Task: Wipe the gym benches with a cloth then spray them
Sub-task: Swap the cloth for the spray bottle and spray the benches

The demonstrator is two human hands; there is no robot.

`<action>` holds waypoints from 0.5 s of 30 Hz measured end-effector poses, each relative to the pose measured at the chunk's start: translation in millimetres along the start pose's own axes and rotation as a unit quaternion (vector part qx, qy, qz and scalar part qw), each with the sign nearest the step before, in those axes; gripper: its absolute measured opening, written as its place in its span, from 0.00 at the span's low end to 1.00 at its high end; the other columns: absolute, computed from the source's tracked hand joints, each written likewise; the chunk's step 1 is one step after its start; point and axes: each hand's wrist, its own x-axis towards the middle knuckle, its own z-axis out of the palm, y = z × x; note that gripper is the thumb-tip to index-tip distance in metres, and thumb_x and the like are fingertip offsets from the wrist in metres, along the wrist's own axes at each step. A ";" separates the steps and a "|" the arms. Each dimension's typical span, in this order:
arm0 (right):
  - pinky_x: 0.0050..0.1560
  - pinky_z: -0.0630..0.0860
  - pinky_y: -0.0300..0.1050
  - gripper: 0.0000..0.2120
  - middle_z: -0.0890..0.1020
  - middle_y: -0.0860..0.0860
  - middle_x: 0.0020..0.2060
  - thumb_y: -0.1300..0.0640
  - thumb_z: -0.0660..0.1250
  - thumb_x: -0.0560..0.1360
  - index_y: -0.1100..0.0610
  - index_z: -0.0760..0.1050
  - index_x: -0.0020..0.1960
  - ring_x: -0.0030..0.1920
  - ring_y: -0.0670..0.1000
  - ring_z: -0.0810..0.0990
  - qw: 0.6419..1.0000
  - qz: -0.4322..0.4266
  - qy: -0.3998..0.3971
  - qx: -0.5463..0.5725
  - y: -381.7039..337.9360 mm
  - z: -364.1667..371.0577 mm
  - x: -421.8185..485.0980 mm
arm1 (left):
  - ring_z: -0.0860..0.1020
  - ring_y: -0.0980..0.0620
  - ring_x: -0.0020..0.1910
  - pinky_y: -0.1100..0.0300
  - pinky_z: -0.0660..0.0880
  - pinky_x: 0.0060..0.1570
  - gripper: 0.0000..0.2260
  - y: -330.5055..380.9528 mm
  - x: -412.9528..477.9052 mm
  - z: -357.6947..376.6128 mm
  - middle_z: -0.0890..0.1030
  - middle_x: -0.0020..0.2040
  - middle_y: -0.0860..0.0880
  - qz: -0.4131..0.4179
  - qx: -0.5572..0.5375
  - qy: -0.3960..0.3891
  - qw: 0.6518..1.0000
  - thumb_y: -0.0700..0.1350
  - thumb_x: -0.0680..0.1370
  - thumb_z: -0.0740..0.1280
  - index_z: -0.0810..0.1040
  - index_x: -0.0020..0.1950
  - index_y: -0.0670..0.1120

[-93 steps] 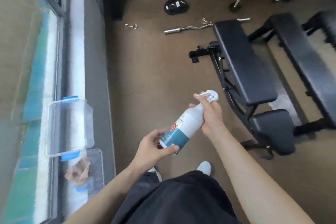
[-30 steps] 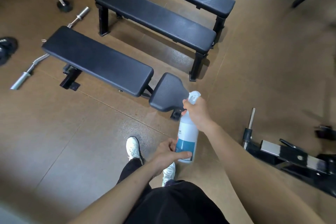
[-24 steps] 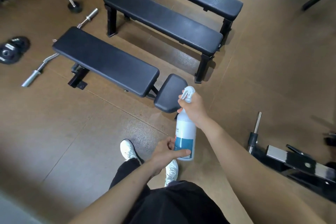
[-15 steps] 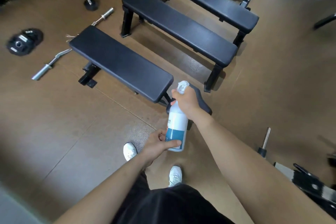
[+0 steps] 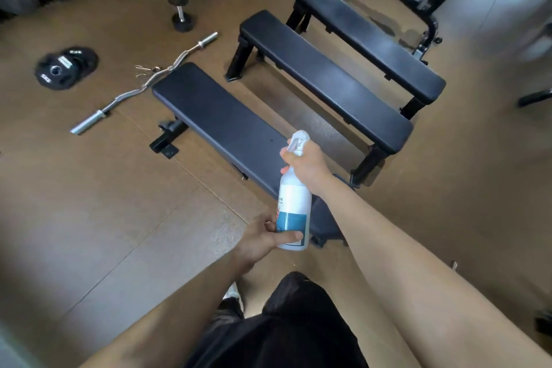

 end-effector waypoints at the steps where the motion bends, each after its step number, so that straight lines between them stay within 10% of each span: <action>1: 0.38 0.81 0.42 0.12 0.83 0.52 0.50 0.53 0.71 0.78 0.55 0.76 0.59 0.35 0.50 0.86 1.000 -0.002 -0.006 -0.003 -7.5 7.3 4.6 | 0.85 0.52 0.45 0.62 0.81 0.44 0.18 3.0 1.6 -7.4 0.85 0.46 0.47 0.000 -0.001 0.004 1.000 0.43 0.69 0.82 0.80 0.53 0.42; 7: 0.35 0.76 0.38 0.12 0.82 0.52 0.43 0.50 0.70 0.79 0.58 0.75 0.53 0.30 0.46 0.83 0.999 -0.024 -0.028 -0.025 -51.0 50.4 38.4 | 0.86 0.53 0.48 0.53 0.83 0.53 0.23 27.6 21.8 -57.7 0.86 0.48 0.47 -0.006 -0.005 0.040 0.999 0.48 0.66 0.84 0.81 0.55 0.41; 11: 0.39 0.81 0.42 0.13 0.82 0.51 0.53 0.51 0.70 0.79 0.55 0.74 0.60 0.38 0.51 0.87 0.997 -0.033 -0.072 -0.009 -81.8 72.0 75.9 | 0.83 0.62 0.41 0.66 0.78 0.41 0.13 56.1 40.7 -90.3 0.84 0.43 0.55 0.004 -0.006 0.063 0.998 0.45 0.70 0.81 0.81 0.50 0.49; 15: 0.42 0.83 0.46 0.13 0.83 0.52 0.48 0.50 0.69 0.79 0.56 0.75 0.59 0.36 0.50 0.86 0.996 -0.025 -0.088 -0.001 -117.0 95.9 121.2 | 0.83 0.50 0.53 0.53 0.83 0.53 0.29 90.0 68.6 -125.1 0.84 0.53 0.48 0.005 0.002 0.099 0.995 0.60 0.60 0.82 0.79 0.55 0.49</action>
